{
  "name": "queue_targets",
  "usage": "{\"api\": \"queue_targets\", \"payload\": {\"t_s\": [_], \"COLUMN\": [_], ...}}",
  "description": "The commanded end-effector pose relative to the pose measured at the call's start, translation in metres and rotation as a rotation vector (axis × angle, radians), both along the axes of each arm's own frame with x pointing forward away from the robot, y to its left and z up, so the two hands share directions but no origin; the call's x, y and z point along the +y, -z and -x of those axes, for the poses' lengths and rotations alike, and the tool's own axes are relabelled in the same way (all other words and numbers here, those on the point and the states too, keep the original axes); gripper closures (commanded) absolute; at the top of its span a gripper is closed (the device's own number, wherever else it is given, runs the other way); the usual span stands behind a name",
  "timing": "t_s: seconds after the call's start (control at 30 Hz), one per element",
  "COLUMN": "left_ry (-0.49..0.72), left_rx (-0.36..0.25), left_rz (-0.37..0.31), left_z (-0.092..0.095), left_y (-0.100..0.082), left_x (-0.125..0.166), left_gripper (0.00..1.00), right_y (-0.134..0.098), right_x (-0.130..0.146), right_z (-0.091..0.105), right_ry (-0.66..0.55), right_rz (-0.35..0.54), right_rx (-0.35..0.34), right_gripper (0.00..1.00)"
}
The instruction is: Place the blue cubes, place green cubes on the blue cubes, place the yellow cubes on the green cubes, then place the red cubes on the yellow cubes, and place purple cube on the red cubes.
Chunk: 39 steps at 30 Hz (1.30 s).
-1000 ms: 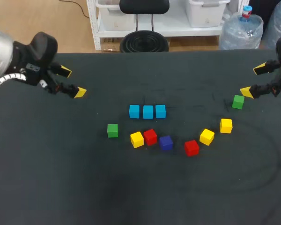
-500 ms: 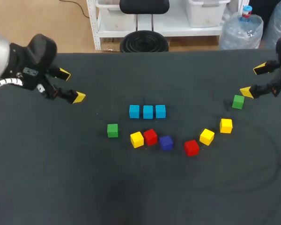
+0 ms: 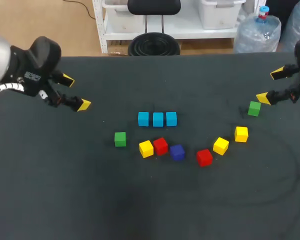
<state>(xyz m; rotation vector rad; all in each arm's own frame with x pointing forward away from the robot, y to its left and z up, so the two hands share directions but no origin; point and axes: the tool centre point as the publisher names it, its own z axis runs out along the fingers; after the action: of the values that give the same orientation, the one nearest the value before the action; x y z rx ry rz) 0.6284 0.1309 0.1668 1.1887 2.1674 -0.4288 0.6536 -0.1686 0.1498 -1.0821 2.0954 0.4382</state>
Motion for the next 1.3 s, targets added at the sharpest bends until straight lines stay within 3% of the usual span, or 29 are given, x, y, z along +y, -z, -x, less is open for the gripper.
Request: {"api": "queue_targets", "payload": {"t_s": [0.03, 0.6, 0.9, 1.3], "left_ry": [-0.002, -0.002, -0.002, -0.002], "left_rx": [0.003, 0.003, 0.003, 0.003], "left_rz": [-0.006, -0.006, -0.006, -0.006], "left_z": [0.0, 0.0, 0.0, 0.0], "left_y": [-0.001, -0.001, -0.001, -0.001], "left_x": [-0.001, -0.001, -0.001, -0.001], "left_gripper": [0.0, 0.0, 0.0, 0.0], "right_y": [0.0, 0.006, 0.017, 0.029], "right_x": [0.0, -0.002, -0.01, -0.008], "right_z": [0.0, -0.004, -0.011, -0.015], "right_ry": [0.002, -0.032, -0.156, -0.378], "right_rz": [0.002, 0.026, 0.053, 0.208], "right_rx": [0.0, 0.012, 0.038, 0.065], "right_gripper": [0.0, 0.0, 0.0, 0.0]}}
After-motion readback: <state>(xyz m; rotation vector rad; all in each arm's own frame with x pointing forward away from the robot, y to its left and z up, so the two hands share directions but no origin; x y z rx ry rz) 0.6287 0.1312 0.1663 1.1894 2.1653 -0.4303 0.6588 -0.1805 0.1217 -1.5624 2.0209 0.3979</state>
